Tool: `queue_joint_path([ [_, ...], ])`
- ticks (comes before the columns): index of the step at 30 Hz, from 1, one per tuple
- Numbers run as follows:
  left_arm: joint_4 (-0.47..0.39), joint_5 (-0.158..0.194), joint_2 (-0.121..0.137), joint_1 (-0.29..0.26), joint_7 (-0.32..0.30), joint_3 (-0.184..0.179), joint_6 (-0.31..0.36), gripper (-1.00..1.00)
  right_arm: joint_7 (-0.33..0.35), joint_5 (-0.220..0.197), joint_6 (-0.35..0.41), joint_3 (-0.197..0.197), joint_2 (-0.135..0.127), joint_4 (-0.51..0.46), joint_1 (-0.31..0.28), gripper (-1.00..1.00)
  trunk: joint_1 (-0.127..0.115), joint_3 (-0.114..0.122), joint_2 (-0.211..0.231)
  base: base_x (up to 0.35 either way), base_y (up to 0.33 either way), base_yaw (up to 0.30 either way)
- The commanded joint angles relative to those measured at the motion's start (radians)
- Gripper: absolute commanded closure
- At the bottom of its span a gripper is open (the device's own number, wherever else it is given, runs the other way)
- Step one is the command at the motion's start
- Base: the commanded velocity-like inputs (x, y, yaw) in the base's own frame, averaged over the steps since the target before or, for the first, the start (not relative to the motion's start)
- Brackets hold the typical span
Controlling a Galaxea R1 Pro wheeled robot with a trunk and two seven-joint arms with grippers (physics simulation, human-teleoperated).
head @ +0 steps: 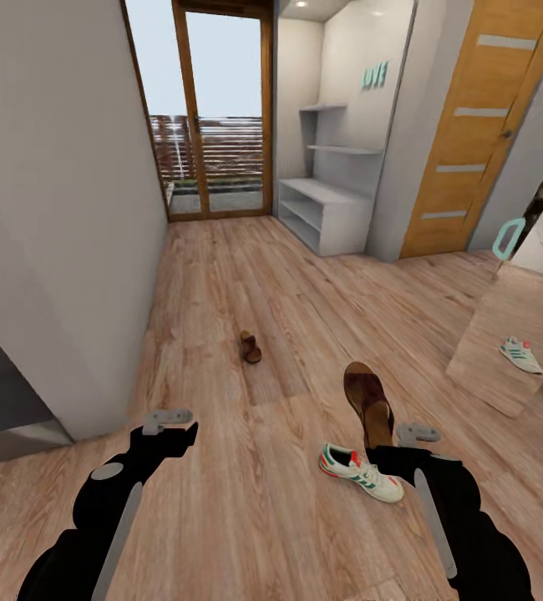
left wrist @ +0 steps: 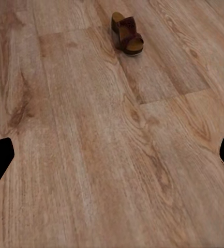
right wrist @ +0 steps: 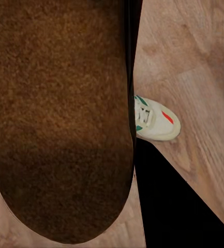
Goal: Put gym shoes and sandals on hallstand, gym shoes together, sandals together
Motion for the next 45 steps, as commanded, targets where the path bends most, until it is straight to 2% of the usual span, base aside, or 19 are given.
queue_joint_path([
  [1, -0.001, 0.0, 0.0, 0.0, 0.0, 0.0, 0.005, -1.0, -0.003, -0.002, 0.005, -0.001, 0.001, -0.001, -0.001, 1.0, 0.0, 0.0, 0.0, 0.0, 0.0, -0.291],
  [8, -0.001, 0.0, 0.0, 0.0, 0.001, 0.0, 0.006, -1.0, -0.003, -0.003, 0.005, 0.0, 0.001, -0.001, -0.001, 1.0, 0.0, 0.004, 0.0, 0.076, 0.061, -0.291],
  [19, -0.001, 0.0, 0.0, 0.0, 0.001, 0.0, 0.006, -1.0, -0.003, -0.003, 0.005, 0.0, 0.001, -0.001, -0.001, 1.0, 0.0, 0.006, 0.0, 0.229, 0.219, -0.153],
  [30, -0.001, 0.0, 0.0, 0.0, 0.0, 0.0, 0.005, -1.0, -0.003, -0.003, 0.005, -0.001, 0.001, -0.001, -0.001, 1.0, 0.0, 0.009, 0.0, 0.225, 0.232, -0.285],
  [45, -0.001, 0.0, 0.0, 0.0, 0.0, 0.0, 0.005, -1.0, -0.003, -0.003, 0.005, -0.001, 0.001, -0.001, -0.001, 1.0, 0.0, 0.016, 0.0, 0.015, 0.034, -0.299],
])
